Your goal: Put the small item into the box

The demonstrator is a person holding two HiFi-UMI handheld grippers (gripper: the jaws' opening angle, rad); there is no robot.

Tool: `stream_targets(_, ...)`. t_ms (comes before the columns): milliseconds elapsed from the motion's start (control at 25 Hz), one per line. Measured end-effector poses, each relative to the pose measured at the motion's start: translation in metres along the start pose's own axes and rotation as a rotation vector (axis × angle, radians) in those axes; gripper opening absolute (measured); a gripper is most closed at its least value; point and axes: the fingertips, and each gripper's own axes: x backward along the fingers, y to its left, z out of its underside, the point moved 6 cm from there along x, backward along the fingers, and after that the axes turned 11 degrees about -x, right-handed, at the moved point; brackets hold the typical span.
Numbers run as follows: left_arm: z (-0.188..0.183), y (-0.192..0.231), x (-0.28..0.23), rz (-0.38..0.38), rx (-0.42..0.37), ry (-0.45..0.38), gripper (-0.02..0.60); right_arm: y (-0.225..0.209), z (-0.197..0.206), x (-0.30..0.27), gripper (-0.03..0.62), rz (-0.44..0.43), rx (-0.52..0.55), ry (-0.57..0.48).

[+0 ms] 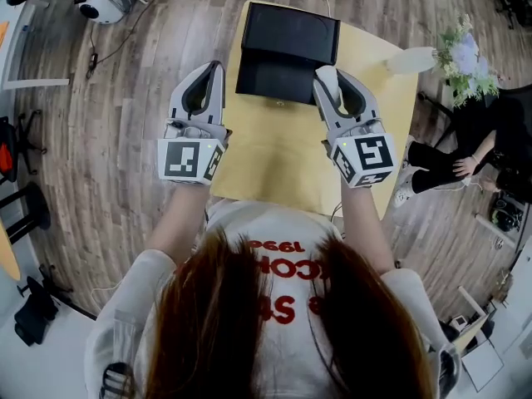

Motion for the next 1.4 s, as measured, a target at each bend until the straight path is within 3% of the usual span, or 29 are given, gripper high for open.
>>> stream_targets(480,0.029,0.007,-0.006,0.010,-0.020,0.077,0.008,-0.031,0.080,-0.068,0.144,-0.013,0.046,0.282)
stream_targets(840,0.040,0.014,0.005,-0.007,-0.022,0.109,0.008,-0.032,0.115,-0.093,0.160,-0.011,0.049,0.451)
stream_targets(1000,0.043,0.012,0.010,-0.011,-0.018,0.117,0.008,-0.031,0.118,-0.093,0.161,-0.007,0.072,0.458)
stream_targets(1080,0.042,0.013,0.011,-0.013,-0.017,0.114,0.008,-0.031,0.114,-0.091,0.131,-0.002,0.067,0.437)
stream_targets(1280,0.033,0.014,0.011,-0.022,-0.020,0.095,0.008,-0.031,0.087,-0.079,0.026,0.019,0.063,0.316)
stream_targets(1400,0.028,0.014,0.006,-0.024,-0.026,0.079,0.008,-0.033,0.066,-0.070,0.011,0.028,0.036,0.222)
